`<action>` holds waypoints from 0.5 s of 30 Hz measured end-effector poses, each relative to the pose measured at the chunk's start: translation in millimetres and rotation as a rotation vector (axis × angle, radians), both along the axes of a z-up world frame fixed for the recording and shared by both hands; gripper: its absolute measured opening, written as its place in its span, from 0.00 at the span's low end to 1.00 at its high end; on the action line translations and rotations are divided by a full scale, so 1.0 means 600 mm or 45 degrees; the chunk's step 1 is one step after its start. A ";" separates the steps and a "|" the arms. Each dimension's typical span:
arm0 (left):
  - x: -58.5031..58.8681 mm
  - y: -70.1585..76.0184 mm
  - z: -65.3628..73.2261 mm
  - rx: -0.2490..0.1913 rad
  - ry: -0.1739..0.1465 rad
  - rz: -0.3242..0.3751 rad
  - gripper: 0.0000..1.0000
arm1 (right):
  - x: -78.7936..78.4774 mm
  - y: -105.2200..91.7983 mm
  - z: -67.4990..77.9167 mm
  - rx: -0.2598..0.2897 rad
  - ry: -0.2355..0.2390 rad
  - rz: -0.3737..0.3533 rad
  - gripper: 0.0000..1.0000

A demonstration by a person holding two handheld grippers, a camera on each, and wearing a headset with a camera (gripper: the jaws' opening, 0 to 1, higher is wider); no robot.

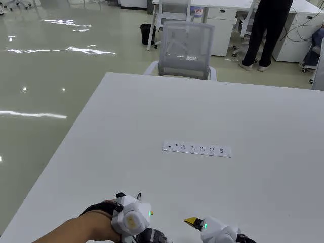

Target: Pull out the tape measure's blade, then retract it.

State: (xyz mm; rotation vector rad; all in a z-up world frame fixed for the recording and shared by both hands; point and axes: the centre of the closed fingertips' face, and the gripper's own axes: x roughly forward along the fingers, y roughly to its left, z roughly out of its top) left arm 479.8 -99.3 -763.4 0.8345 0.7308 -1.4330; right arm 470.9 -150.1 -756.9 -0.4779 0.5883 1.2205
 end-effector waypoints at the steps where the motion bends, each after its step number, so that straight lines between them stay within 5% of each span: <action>1: 0.000 0.003 -0.003 0.026 -0.016 -0.021 0.74 | -0.001 0.000 -0.007 -0.029 -0.002 0.020 0.68; 15: 0.007 0.004 -0.025 0.085 0.036 0.023 0.55 | -0.007 0.025 -0.050 -0.149 0.024 0.137 0.49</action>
